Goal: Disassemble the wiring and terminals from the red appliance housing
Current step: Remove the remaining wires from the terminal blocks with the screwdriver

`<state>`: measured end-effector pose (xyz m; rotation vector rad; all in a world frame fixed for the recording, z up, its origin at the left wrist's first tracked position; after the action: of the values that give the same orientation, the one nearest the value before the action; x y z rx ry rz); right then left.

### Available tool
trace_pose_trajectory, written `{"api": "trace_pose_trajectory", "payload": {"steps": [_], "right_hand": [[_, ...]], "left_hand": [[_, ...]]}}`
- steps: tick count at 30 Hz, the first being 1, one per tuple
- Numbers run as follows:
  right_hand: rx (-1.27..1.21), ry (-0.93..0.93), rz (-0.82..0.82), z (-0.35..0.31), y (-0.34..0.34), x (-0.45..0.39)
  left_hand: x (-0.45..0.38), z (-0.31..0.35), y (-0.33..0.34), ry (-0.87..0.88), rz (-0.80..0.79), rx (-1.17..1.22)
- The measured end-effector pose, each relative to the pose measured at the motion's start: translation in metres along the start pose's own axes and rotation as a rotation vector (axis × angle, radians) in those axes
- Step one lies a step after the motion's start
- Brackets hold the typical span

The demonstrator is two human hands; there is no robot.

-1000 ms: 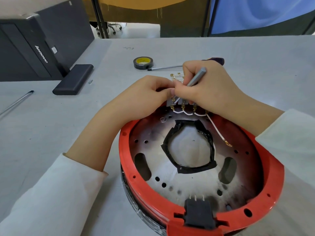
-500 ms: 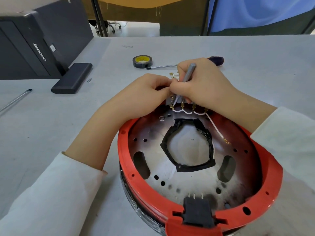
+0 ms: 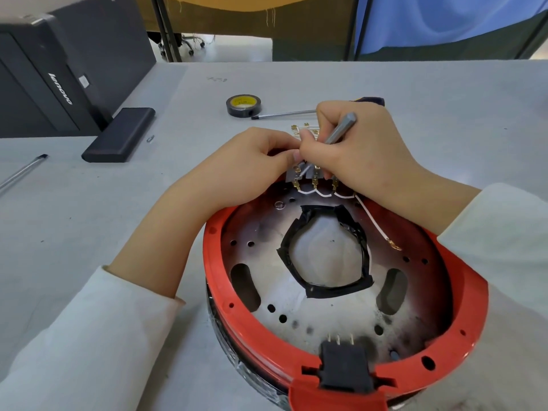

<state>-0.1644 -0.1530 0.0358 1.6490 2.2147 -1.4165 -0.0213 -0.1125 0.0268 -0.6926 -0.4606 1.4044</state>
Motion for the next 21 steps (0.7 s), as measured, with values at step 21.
{"api": "trace_pose_trajectory", "payload": {"steps": [21], "right_hand": [[-0.031, 0.151, -0.115, 0.005, 0.004, -0.013]], "left_hand": [[0.003, 0.004, 0.001, -0.008, -0.006, -0.049]]}}
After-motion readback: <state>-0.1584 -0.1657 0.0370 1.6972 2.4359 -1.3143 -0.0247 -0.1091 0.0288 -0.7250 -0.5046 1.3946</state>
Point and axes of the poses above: each hand's wrist, its own x-axis away from the middle knuckle, its own y-axis out of the palm, z = x × y, the point moved 2 cm from there along -x, towards the middle knuckle, and after that the axes turned 1 degree about y, right-handed, at the moved point
